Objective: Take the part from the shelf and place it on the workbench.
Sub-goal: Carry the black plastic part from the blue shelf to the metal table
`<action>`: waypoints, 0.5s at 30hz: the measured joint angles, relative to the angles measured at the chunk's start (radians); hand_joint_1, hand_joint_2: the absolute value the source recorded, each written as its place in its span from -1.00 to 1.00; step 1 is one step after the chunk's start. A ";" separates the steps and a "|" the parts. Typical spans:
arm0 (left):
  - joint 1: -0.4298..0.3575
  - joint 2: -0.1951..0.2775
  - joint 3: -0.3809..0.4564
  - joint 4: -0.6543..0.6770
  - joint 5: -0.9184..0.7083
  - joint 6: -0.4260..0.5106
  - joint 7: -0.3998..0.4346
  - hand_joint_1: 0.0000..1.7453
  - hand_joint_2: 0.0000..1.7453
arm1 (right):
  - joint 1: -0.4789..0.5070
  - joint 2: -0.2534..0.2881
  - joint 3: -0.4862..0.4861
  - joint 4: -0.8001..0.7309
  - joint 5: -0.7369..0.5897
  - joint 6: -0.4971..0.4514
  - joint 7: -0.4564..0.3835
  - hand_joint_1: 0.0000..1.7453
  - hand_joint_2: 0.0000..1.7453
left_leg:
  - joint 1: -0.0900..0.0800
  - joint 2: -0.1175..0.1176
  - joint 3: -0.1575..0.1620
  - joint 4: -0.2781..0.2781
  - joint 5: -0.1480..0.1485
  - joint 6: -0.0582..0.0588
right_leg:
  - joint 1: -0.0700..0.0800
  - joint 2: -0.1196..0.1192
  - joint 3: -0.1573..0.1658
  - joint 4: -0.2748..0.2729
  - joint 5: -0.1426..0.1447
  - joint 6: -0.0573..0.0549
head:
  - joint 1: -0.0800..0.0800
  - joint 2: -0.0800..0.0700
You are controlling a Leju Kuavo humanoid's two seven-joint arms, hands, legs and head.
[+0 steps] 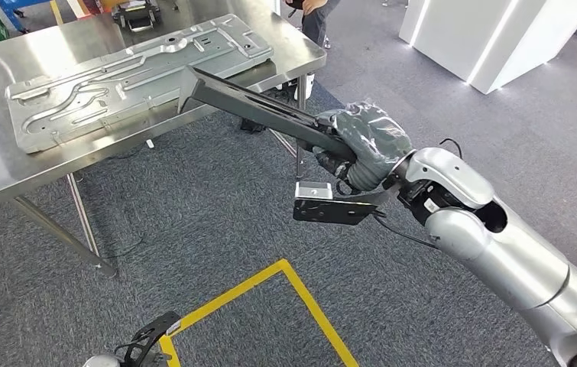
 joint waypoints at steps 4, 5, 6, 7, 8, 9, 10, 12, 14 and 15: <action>-0.006 0.001 0.000 0.000 0.000 0.001 0.000 -1.00 1.00 | 0.001 0.000 0.000 0.000 0.000 0.000 0.000 1.00 1.00 | 0.002 0.078 -0.088 0.213 -0.099 -0.010 | 0.003 -0.064 -0.008 0.002 0.003 -0.003 | -0.004 0.000; -0.005 0.002 0.000 0.000 0.000 0.001 0.000 -1.00 1.00 | 0.002 0.000 0.000 0.000 0.000 0.000 0.000 1.00 1.00 | 0.004 0.081 -0.079 0.208 -0.090 -0.014 | 0.003 -0.079 -0.011 0.007 0.001 0.000 | -0.004 0.000; -0.004 0.003 0.000 0.000 0.000 0.001 0.000 -1.00 1.00 | 0.003 0.000 0.000 0.000 0.000 0.000 0.000 1.00 1.00 | 0.005 0.088 -0.050 0.163 -0.066 -0.017 | 0.002 -0.093 -0.015 0.013 -0.002 0.003 | -0.004 0.000; -0.003 0.004 0.000 0.000 0.000 0.001 0.000 -1.00 1.00 | 0.002 0.000 0.000 0.000 0.000 0.000 0.000 1.00 1.00 | 0.006 0.107 -0.008 0.095 -0.040 -0.019 | 0.001 -0.106 -0.018 0.022 -0.006 0.009 | -0.004 0.000; -0.004 0.005 0.000 0.000 0.000 0.001 0.000 -1.00 1.00 | 0.002 0.000 0.000 0.000 0.000 0.000 0.000 1.00 1.00 | 0.003 0.128 0.029 0.033 -0.022 -0.017 | 0.004 -0.117 -0.022 0.032 -0.012 0.015 | -0.004 0.000; -0.005 0.005 0.000 0.000 0.000 0.001 -0.001 -1.00 1.00 | 0.001 -0.001 0.000 0.000 0.000 0.000 0.001 1.00 1.00 | 0.001 0.142 0.054 -0.011 -0.012 -0.011 | 0.006 -0.128 -0.025 0.041 -0.017 0.021 | -0.002 0.000; -0.006 0.006 0.000 0.000 0.000 0.002 -0.001 -1.00 1.00 | 0.000 -0.001 0.000 0.000 0.000 0.000 0.001 1.00 1.00 | -0.002 0.150 0.065 -0.033 -0.011 -0.004 | 0.010 -0.139 -0.026 0.047 -0.021 0.026 | 0.000 0.000; -0.003 0.006 0.000 0.000 0.000 0.002 -0.003 -1.00 1.00 | -0.001 0.000 0.000 0.000 0.002 0.000 0.002 1.00 1.00 | -0.005 0.128 0.061 -0.034 -0.009 0.013 | 0.012 -0.159 -0.025 0.049 -0.024 0.034 | 0.004 0.000; 0.001 0.006 0.000 0.000 0.001 0.001 -0.005 -1.00 1.00 | -0.002 0.001 0.001 0.000 0.003 0.000 0.003 1.00 1.00 | -0.003 0.106 0.061 -0.039 -0.003 0.026 | 0.005 -0.137 -0.027 0.065 -0.040 0.045 | 0.004 0.000; 0.001 0.006 0.000 0.000 0.001 0.001 -0.006 -1.00 1.00 | -0.003 0.000 0.001 0.000 0.004 0.000 0.004 1.00 1.00 | -0.001 0.096 0.060 -0.042 0.001 0.033 | 0.001 -0.105 -0.039 0.097 -0.065 0.050 | 0.005 0.000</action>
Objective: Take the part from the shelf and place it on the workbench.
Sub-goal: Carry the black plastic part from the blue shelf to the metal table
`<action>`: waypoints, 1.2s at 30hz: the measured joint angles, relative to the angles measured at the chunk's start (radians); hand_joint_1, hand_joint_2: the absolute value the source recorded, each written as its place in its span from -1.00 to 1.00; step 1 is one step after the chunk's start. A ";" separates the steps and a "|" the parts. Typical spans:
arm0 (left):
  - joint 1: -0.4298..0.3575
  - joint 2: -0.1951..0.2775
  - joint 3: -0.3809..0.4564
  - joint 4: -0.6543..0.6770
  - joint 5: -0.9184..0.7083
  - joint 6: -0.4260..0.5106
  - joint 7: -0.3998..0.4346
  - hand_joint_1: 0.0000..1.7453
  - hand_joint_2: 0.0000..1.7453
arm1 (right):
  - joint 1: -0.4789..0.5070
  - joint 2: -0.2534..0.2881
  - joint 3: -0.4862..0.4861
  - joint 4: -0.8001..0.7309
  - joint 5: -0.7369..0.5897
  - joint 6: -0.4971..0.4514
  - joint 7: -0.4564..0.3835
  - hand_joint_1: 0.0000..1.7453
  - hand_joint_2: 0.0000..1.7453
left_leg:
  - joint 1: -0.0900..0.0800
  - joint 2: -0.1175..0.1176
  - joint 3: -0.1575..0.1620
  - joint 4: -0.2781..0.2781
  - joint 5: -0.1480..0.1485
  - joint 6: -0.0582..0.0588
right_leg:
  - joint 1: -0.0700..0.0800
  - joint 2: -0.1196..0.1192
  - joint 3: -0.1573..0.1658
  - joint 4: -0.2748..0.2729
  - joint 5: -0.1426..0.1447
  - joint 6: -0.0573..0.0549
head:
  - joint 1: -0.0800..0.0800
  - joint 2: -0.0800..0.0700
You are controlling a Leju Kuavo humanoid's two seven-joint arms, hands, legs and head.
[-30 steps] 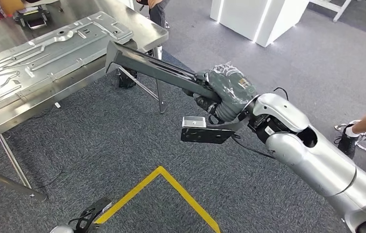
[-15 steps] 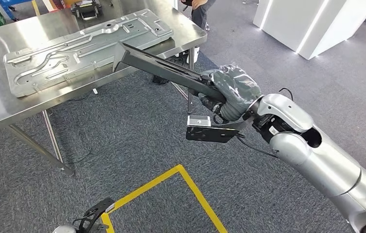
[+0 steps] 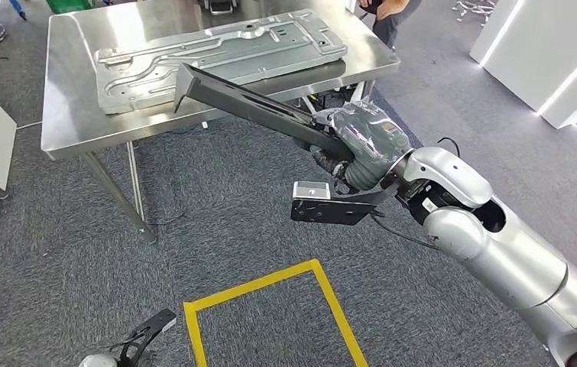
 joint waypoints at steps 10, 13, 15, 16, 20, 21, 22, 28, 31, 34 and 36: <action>0.004 -0.010 0.002 0.000 -0.010 -0.016 -0.012 -1.00 1.00 | -0.055 -0.031 0.014 0.002 0.049 0.089 0.003 1.00 1.00 | 0.004 -0.134 -0.024 0.002 0.023 -0.006 | -0.008 0.188 0.014 -0.030 0.030 -0.020 | 0.000 0.000; 0.021 -0.012 0.003 0.001 -0.015 -0.024 -0.024 -1.00 1.00 | -0.093 -0.052 0.028 0.006 0.059 0.121 0.007 1.00 1.00 | 0.014 -0.166 -0.037 -0.004 0.035 -0.028 | -0.006 0.164 0.022 -0.054 0.036 -0.025 | 0.002 0.000; 0.033 -0.012 0.003 0.001 -0.017 -0.028 -0.028 -1.00 1.00 | -0.106 -0.059 0.036 0.010 0.062 0.125 0.010 1.00 1.00 | 0.008 -0.116 -0.054 0.025 0.014 -0.033 | -0.010 0.133 0.032 -0.075 0.048 -0.035 | -0.001 0.000; 0.035 -0.011 0.003 0.002 -0.019 -0.029 -0.029 -1.00 1.00 | -0.111 -0.062 0.040 0.011 0.063 0.125 0.011 1.00 1.00 | 0.006 -0.075 -0.073 0.069 -0.013 -0.034 | -0.011 0.117 0.034 -0.081 0.052 -0.039 | -0.003 0.000; 0.032 -0.010 0.003 0.002 -0.021 -0.030 -0.032 -1.00 1.00 | -0.119 -0.070 0.057 0.015 0.064 0.126 0.011 1.00 1.00 | 0.007 -0.015 -0.147 0.254 -0.091 -0.046 | -0.003 0.053 0.030 -0.079 0.052 -0.043 | -0.005 0.000; 0.033 -0.010 0.003 0.002 -0.021 -0.030 -0.032 -1.00 1.00 | -0.119 -0.072 0.061 0.016 0.064 0.128 0.012 1.00 1.00 | 0.007 -0.014 -0.128 0.230 -0.075 -0.047 | -0.003 0.042 0.028 -0.075 0.050 -0.041 | -0.005 0.000; 0.035 -0.009 0.003 0.002 -0.023 -0.030 -0.033 -1.00 1.00 | -0.123 -0.076 0.066 0.016 0.063 0.133 0.014 1.00 1.00 | 0.007 -0.011 -0.089 0.169 -0.047 -0.047 | -0.003 0.031 0.026 -0.070 0.047 -0.037 | -0.005 0.000; 0.057 -0.003 0.003 0.008 -0.051 -0.018 -0.054 -1.00 1.00 | -0.179 -0.134 0.083 0.026 0.051 0.182 0.020 1.00 1.00 | -0.002 -0.004 0.006 0.000 -0.005 -0.025 | 0.006 0.004 0.013 -0.050 0.037 -0.029 | -0.002 0.000; 0.062 -0.003 0.003 0.015 -0.064 -0.014 -0.070 -1.00 1.00 | -0.207 -0.175 0.093 0.040 0.051 0.200 0.016 1.00 1.00 | -0.004 -0.004 0.005 -0.001 -0.004 -0.024 | 0.005 0.006 0.014 -0.055 0.042 -0.038 | -0.001 0.000; 0.064 -0.003 0.003 0.019 -0.073 -0.011 -0.085 -1.00 1.00 | -0.225 -0.217 0.100 0.056 0.042 0.226 0.016 1.00 1.00 | -0.006 -0.002 0.002 0.000 -0.003 -0.019 | 0.004 0.008 0.015 -0.063 0.050 -0.032 | 0.000 0.000; 0.067 -0.003 0.003 0.021 -0.076 -0.009 -0.091 -1.00 1.00 | -0.239 -0.236 0.105 0.068 0.026 0.250 0.024 1.00 1.00 | -0.011 0.000 -0.001 0.002 -0.004 -0.012 | 0.001 0.009 0.014 -0.067 0.055 -0.017 | -0.001 0.000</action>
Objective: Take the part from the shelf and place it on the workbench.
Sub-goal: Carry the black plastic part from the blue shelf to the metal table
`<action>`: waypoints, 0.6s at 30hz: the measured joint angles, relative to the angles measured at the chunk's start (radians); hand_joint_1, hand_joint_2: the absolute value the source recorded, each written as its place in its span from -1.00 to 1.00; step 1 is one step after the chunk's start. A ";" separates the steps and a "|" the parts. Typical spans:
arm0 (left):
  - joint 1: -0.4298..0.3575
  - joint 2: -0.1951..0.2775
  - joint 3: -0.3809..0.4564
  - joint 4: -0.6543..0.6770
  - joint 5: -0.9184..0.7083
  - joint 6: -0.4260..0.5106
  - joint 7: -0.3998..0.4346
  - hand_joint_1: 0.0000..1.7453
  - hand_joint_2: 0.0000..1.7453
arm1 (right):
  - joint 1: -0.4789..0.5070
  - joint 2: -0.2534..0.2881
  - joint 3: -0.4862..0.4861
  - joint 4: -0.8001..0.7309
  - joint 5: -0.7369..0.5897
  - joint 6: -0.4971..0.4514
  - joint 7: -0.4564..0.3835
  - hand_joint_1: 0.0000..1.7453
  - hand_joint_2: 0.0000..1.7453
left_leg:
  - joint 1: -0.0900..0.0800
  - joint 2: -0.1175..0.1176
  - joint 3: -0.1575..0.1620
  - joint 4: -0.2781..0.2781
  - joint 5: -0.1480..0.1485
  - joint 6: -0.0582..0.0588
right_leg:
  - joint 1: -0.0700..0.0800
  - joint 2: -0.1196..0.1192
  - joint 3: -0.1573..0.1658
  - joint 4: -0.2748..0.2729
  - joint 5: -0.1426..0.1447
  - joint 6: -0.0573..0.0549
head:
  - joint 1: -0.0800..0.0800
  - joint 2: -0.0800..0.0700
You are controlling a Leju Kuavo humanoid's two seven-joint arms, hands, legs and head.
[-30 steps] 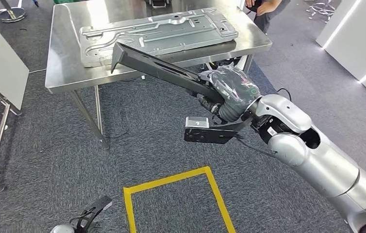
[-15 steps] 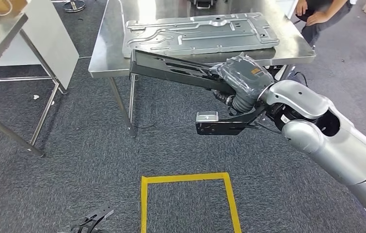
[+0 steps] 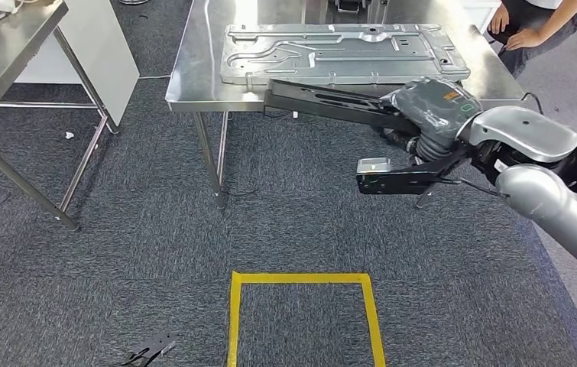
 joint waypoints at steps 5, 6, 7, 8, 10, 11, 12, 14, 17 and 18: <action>0.007 0.002 0.000 0.007 -0.001 0.003 -0.011 -1.00 1.00 | -0.029 -0.019 0.015 0.035 -0.015 0.018 0.016 1.00 1.00 | -0.008 0.001 -0.006 -0.001 -0.004 0.022 | -0.008 0.001 0.000 -0.001 0.009 0.037 | 0.000 0.000; 0.009 0.003 0.000 0.008 -0.001 0.003 -0.012 -1.00 1.00 | -0.030 -0.022 0.018 0.038 -0.015 0.018 0.018 1.00 1.00 | -0.007 0.000 -0.002 -0.006 -0.004 0.029 | -0.009 0.002 0.000 0.003 0.010 0.042 | 0.000 0.000; 0.012 0.003 0.000 0.008 0.000 0.003 -0.014 -1.00 1.00 | -0.031 -0.027 0.019 0.042 -0.014 0.017 0.019 1.00 1.00 | -0.004 -0.001 0.004 -0.012 -0.004 0.036 | -0.012 0.012 -0.002 0.014 0.006 0.045 | 0.000 0.000; 0.014 0.004 0.000 0.009 0.000 0.002 -0.016 -1.00 1.00 | -0.032 -0.031 0.020 0.046 -0.014 0.016 0.021 1.00 1.00 | -0.002 -0.002 0.010 -0.016 -0.003 0.041 | -0.014 0.026 -0.011 0.036 -0.008 0.046 | 0.001 0.000; 0.013 0.004 0.000 0.011 0.001 -0.001 -0.020 -1.00 1.00 | -0.036 -0.039 0.022 0.054 -0.012 0.014 0.022 1.00 1.00 | 0.000 -0.003 0.016 -0.020 -0.001 0.047 | -0.018 0.061 -0.057 0.130 -0.064 0.047 | 0.002 0.000; 0.012 0.004 0.000 0.011 0.002 -0.003 -0.023 -1.00 1.00 | -0.037 -0.042 0.023 0.057 -0.012 0.014 0.022 1.00 1.00 | 0.000 -0.005 0.017 -0.019 -0.002 0.048 | -0.019 0.071 -0.091 0.195 -0.096 0.048 | 0.002 0.000; 0.011 0.004 0.000 0.012 0.002 -0.004 -0.025 -1.00 1.00 | -0.037 -0.046 0.025 0.063 -0.012 0.013 0.022 1.00 1.00 | 0.000 -0.007 0.018 -0.019 -0.003 0.047 | -0.019 0.076 -0.122 0.251 -0.118 0.049 | 0.002 0.000; 0.012 0.004 0.000 0.013 0.003 -0.007 -0.027 -1.00 1.00 | -0.036 -0.052 0.029 0.074 -0.010 0.013 0.022 1.00 1.00 | 0.001 -0.014 0.021 -0.016 -0.007 0.042 | -0.021 0.078 -0.141 0.273 -0.109 0.048 | 0.002 0.000; 0.013 0.004 0.000 0.015 0.005 -0.008 -0.030 -1.00 1.00 | -0.041 -0.056 0.031 0.085 -0.004 0.009 0.021 1.00 1.00 | 0.005 -0.023 0.031 -0.008 -0.020 0.026 | -0.025 0.081 -0.064 0.093 -0.013 0.046 | 0.003 0.000; 0.012 0.004 0.000 0.016 0.006 -0.008 -0.030 -1.00 1.00 | -0.044 -0.056 0.034 0.089 -0.002 0.006 0.020 1.00 1.00 | 0.006 -0.025 0.032 -0.007 -0.023 0.019 | -0.023 0.082 -0.045 0.046 -0.001 0.042 | 0.003 0.000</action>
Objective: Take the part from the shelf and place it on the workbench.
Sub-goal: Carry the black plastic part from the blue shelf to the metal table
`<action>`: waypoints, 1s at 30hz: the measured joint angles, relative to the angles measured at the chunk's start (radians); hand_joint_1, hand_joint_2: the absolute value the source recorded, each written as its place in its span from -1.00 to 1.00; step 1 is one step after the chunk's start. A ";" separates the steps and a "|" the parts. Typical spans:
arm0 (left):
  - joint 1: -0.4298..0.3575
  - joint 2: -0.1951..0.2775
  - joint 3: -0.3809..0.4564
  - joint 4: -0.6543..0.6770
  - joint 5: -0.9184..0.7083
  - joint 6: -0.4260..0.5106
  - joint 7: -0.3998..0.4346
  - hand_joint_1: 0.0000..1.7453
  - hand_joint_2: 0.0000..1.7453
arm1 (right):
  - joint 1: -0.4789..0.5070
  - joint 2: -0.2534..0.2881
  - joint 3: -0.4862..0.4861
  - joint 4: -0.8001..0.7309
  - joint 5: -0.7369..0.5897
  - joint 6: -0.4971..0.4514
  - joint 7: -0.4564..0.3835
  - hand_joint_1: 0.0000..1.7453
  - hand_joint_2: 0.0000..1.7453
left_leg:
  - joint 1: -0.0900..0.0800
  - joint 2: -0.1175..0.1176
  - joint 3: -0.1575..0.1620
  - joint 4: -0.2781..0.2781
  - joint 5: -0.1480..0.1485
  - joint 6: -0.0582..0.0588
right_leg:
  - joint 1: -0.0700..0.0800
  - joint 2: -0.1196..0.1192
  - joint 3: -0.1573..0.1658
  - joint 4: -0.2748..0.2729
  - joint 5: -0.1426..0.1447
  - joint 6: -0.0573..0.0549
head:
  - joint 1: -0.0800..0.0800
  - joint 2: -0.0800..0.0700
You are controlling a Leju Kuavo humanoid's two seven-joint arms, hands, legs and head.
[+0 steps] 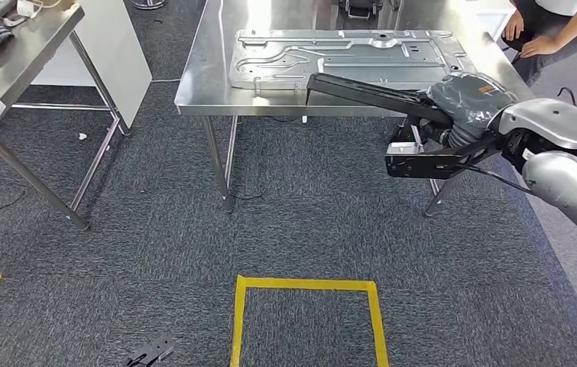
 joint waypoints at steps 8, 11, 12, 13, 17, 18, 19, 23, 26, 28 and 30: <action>-0.014 -0.009 0.000 0.001 -0.011 -0.004 0.006 -1.00 1.00 | -0.018 0.004 0.023 0.010 0.009 -0.012 0.009 1.00 1.00 | 0.002 0.009 -0.081 0.164 -0.054 -0.039 | 0.011 -0.005 0.056 -0.040 -0.016 -0.061 | -0.001 0.000; -0.002 -0.014 0.000 -0.004 -0.008 -0.002 0.024 -1.00 1.00 | -0.016 0.006 0.035 0.011 0.009 -0.013 0.012 1.00 1.00 | 0.002 0.010 -0.170 0.272 -0.091 -0.036 | 0.019 -0.003 0.085 -0.040 -0.041 -0.068 | -0.001 0.000; 0.006 -0.014 0.000 -0.005 -0.008 0.000 0.024 -1.00 1.00 | -0.015 0.005 0.038 0.011 0.009 -0.014 0.012 1.00 1.00 | 0.000 0.010 -0.169 0.244 -0.077 -0.031 | 0.022 -0.001 0.099 -0.040 -0.051 -0.068 | -0.001 0.000; 0.015 -0.014 0.000 -0.006 -0.007 0.003 0.023 -1.00 1.00 | -0.014 0.005 0.040 0.011 0.009 -0.016 0.012 1.00 1.00 | -0.003 0.010 -0.156 0.187 -0.042 -0.023 | 0.024 0.000 0.114 -0.041 -0.063 -0.068 | -0.001 0.000; 0.036 -0.009 0.000 -0.005 -0.008 0.009 0.018 -1.00 1.00 | -0.013 0.000 0.042 0.014 0.009 -0.026 0.013 1.00 1.00 | -0.020 0.014 -0.100 0.001 0.094 0.008 | 0.031 0.002 0.152 -0.045 -0.099 -0.054 | 0.000 0.000; 0.035 -0.009 0.000 -0.006 -0.007 0.008 0.018 -1.00 1.00 | -0.013 -0.001 0.043 0.015 0.010 -0.028 0.013 1.00 1.00 | -0.021 0.015 -0.092 -0.003 0.084 0.012 | 0.032 0.002 0.156 -0.042 -0.097 -0.048 | 0.001 0.000; 0.032 -0.009 0.000 -0.006 -0.005 0.004 0.021 -1.00 1.00 | -0.013 -0.001 0.043 0.014 0.011 -0.030 0.012 1.00 1.00 | -0.019 0.015 -0.079 -0.011 0.082 0.017 | 0.031 0.001 0.154 -0.031 -0.092 -0.043 | 0.000 0.000; -0.010 -0.017 0.000 -0.022 0.010 -0.025 0.064 -1.00 1.00 | -0.022 0.009 0.043 0.014 0.028 -0.046 0.011 1.00 1.00 | -0.014 0.007 -0.030 -0.034 0.060 0.032 | 0.022 0.000 0.047 0.152 -0.097 -0.026 | 0.005 0.000; -0.027 -0.025 0.000 -0.043 0.017 -0.036 0.093 -1.00 1.00 | -0.020 0.024 0.049 0.017 0.039 -0.048 0.013 1.00 1.00 | -0.012 0.000 0.007 -0.032 0.026 0.028 | 0.013 -0.001 -0.049 0.229 -0.177 -0.015 | 0.005 0.000; -0.024 -0.030 0.000 -0.057 0.020 -0.041 0.107 -1.00 1.00 | -0.019 0.040 0.056 0.025 0.057 -0.050 0.019 1.00 1.00 | -0.009 -0.003 0.039 -0.028 -0.002 0.020 | 0.007 -0.001 -0.057 0.155 -0.140 -0.010 | 0.005 0.000; -0.022 -0.032 0.000 -0.065 0.023 -0.041 0.116 -1.00 1.00 | -0.018 0.059 0.062 0.042 0.079 -0.053 0.026 1.00 1.00 | -0.008 -0.004 0.063 -0.023 -0.029 0.010 | 0.006 -0.002 -0.044 0.030 -0.015 -0.010 | 0.005 0.000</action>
